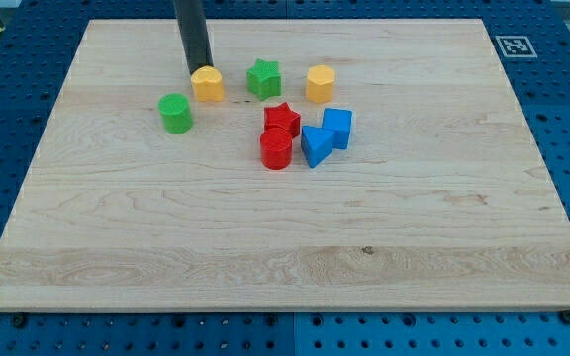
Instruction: Separate the blue and red blocks from each other
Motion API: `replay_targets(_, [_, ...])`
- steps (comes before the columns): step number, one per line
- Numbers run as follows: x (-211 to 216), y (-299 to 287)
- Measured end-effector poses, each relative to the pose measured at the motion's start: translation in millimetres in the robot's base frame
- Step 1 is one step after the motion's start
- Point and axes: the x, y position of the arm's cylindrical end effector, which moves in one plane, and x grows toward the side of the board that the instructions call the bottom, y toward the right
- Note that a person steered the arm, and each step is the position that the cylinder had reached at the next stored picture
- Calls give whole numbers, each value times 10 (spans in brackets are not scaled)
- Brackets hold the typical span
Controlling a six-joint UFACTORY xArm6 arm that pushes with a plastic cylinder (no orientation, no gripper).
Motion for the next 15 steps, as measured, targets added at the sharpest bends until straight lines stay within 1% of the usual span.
replay_targets(1, [-418, 119])
replay_targets(2, [-494, 827])
replay_targets(3, [-286, 1824])
replay_targets(4, [228, 2306])
replay_targets(5, [516, 2202])
replay_targets(7, [735, 1558])
replay_targets(8, [1071, 1503])
replay_targets(9, [1365, 1601])
replay_targets(10, [1458, 1653])
replay_targets(11, [1458, 1642])
replay_targets(14, [1458, 765])
replay_targets(15, [1462, 873])
